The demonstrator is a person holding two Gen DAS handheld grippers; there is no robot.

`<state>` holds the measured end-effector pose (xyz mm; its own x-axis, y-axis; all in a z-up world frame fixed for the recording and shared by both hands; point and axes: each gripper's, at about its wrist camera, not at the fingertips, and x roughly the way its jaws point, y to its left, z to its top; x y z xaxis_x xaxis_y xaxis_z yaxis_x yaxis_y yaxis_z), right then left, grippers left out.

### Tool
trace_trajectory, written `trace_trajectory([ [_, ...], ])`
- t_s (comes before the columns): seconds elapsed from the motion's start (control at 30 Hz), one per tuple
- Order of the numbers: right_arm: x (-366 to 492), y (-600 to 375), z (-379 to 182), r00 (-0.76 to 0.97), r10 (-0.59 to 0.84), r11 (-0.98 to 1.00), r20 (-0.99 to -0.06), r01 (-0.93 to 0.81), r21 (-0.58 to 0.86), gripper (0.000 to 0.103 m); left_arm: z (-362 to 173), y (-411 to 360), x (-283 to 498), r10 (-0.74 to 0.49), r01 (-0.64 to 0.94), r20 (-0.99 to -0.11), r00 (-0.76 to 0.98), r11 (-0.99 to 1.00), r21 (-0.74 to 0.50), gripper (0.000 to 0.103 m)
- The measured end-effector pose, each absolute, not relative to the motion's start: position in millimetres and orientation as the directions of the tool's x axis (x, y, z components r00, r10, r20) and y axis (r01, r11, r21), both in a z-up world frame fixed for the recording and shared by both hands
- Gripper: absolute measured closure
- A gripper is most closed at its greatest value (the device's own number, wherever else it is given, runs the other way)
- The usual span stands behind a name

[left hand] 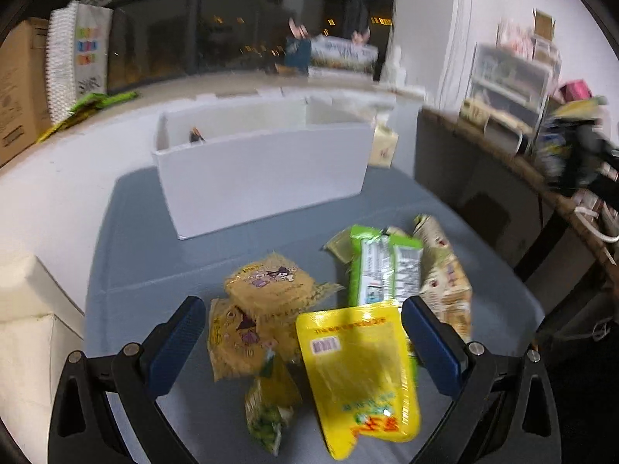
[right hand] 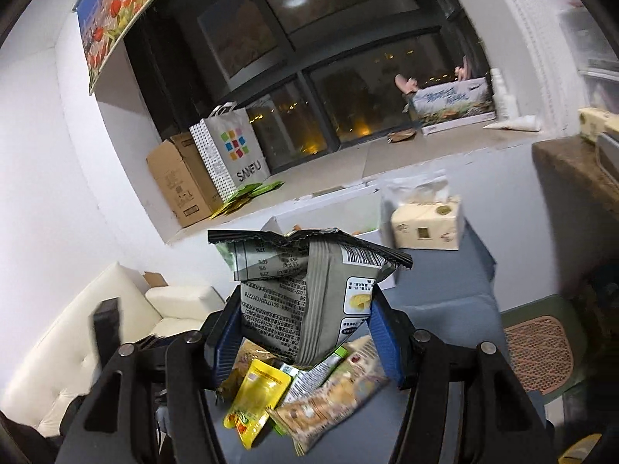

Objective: Organize snacks
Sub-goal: 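Grasp a yellow cartoon-printed bread pack with the left tool while the right tool holds the silver bag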

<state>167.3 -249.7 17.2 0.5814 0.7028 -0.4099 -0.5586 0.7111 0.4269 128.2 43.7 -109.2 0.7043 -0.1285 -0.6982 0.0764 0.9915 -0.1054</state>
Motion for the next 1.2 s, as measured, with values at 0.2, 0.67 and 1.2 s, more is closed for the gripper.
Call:
trace_trajectory([
  [0.2,151,-259,16,0.602,0.682,0.731,-0.415,-0.555,0.397,0.039,-150,58,188,-0.118,0.068,-0.804,0.583,0.993,-0.096,0.0],
  [0.67,150,-238,-3,0.542,0.699,0.712,-0.467,-0.587,0.386,0.039,-157,54,225,-0.099,0.119,-0.855,0.51,0.992,-0.044,0.001],
  [1.2,151,-232,-12,0.515,0.709,0.701,-0.482,-0.586,0.406,0.039,-160,66,253,-0.139,0.172,-0.865,0.482,0.983,-0.063,0.022],
])
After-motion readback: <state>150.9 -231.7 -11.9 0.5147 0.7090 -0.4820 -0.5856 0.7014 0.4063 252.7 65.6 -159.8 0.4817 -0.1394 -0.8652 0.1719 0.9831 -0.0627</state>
